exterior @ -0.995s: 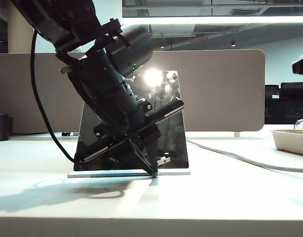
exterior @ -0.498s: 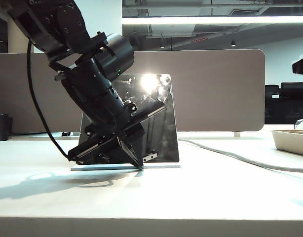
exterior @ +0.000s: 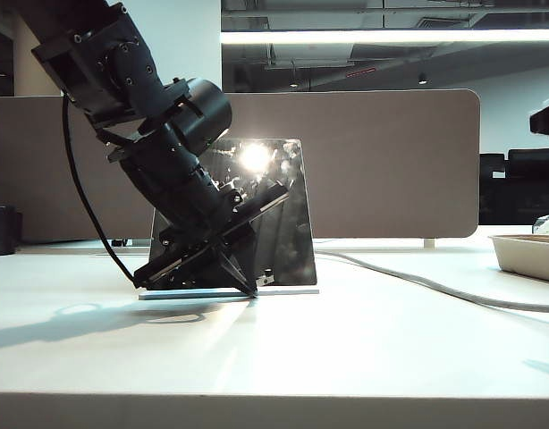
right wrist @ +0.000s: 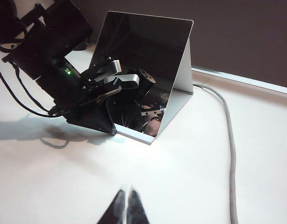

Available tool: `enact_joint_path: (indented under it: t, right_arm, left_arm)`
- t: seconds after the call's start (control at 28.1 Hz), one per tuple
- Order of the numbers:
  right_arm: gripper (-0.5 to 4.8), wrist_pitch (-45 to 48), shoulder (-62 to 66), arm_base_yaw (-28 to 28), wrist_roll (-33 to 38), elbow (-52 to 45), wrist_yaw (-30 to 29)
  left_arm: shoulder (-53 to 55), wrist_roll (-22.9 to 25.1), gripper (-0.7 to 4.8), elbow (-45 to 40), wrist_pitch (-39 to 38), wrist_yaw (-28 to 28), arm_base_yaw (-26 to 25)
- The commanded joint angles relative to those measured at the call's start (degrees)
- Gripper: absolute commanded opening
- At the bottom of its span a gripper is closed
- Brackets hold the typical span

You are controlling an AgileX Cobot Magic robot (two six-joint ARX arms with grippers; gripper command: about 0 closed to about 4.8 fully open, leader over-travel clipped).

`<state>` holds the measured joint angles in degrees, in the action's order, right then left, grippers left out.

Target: Push the base of the mirror on the table to move it forward for a short distance.

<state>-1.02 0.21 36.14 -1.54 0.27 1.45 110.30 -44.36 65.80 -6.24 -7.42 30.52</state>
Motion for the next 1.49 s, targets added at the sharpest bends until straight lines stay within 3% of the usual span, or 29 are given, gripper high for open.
enact_joint_path:
  t: [0.04, 0.75, 0.96, 1.07, 1.24, 1.49]
  right_arm:
    - [0.22, 0.81, 0.02, 0.00, -0.02, 0.04, -0.09]
    - [0.22, 0.79, 0.02, 0.00, -0.04, 0.04, -0.09]
    - [0.22, 0.81, 0.02, 0.00, -0.04, 0.04, -0.09]
    - [0.22, 0.81, 0.02, 0.00, -0.04, 0.04, -0.09]
    - [0.22, 0.79, 0.02, 0.00, -0.02, 0.04, -0.09]
    - [0.22, 0.79, 0.02, 0.00, -0.04, 0.04, -0.04]
  left_arm:
    - [2.29, 1.18, -0.01, -0.81, -4.35, 2.84, -1.64]
    - [10.21, 6.64, -0.01, 12.44, -8.44, 2.14, -6.51]
    - [8.72, 6.67, -0.01, 12.41, -16.81, 4.39, -6.40]
    - [4.85, 6.67, -0.01, 11.85, -22.23, 8.98, -6.34]
    - [-3.06, 7.72, -0.01, 7.45, -22.93, 8.72, -6.05]
    - [-25.44, 9.86, -0.01, -6.14, -22.86, 13.11, -4.70]
